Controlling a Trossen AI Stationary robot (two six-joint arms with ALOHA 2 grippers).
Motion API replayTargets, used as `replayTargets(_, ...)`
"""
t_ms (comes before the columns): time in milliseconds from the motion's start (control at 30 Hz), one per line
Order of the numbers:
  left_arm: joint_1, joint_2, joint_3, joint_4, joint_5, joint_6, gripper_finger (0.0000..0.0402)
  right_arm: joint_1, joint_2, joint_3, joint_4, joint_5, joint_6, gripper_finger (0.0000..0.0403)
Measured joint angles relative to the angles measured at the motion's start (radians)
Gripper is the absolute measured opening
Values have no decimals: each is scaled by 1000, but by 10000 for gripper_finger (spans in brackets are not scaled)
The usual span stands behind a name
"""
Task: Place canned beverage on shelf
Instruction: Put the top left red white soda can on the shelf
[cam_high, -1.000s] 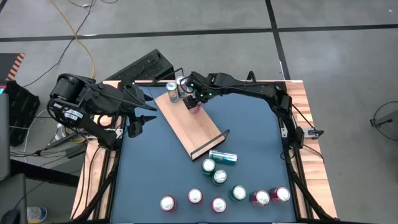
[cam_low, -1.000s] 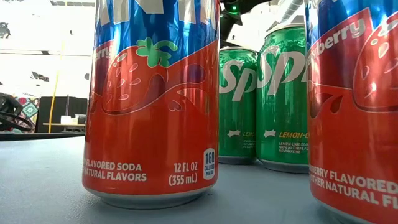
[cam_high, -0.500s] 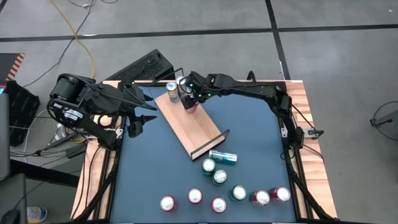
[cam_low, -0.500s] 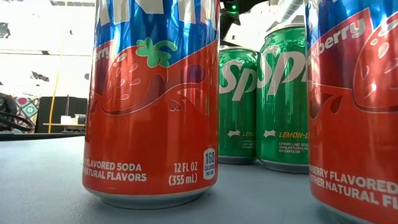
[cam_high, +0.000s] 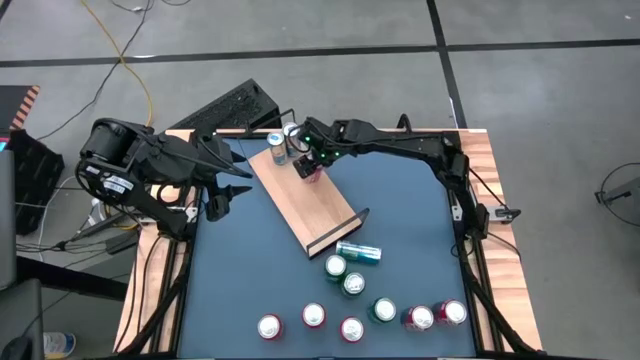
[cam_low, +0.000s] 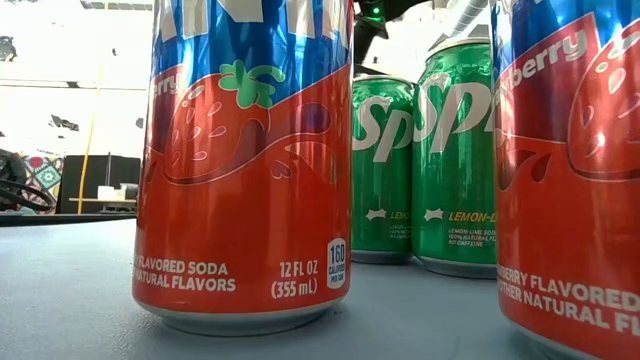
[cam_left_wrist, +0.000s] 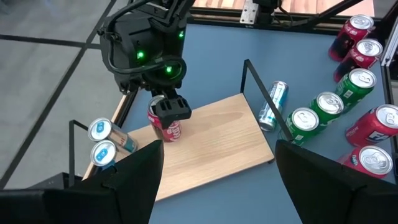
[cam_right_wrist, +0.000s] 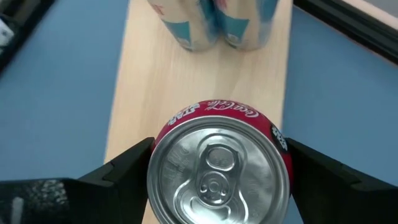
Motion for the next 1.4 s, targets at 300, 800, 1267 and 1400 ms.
replayTargets(300, 0, 0, 0, 0, -1, 2, 293, 0, -2, 3, -1, 26, -2, 357)
replayTargets(800, 0, 0, 0, 14, -12, 11, 293, 5, -144, 3, 13, 30, -122, 361)
replayTargets(1267, 114, -7, -346, 432, 40, 274, 293, 160, -585, 2, -247, 239, -202, 360)
replayTargets(1400, 233, -6, -514, 661, 119, 340, 293, 231, -681, 2, -258, 369, -150, 360)
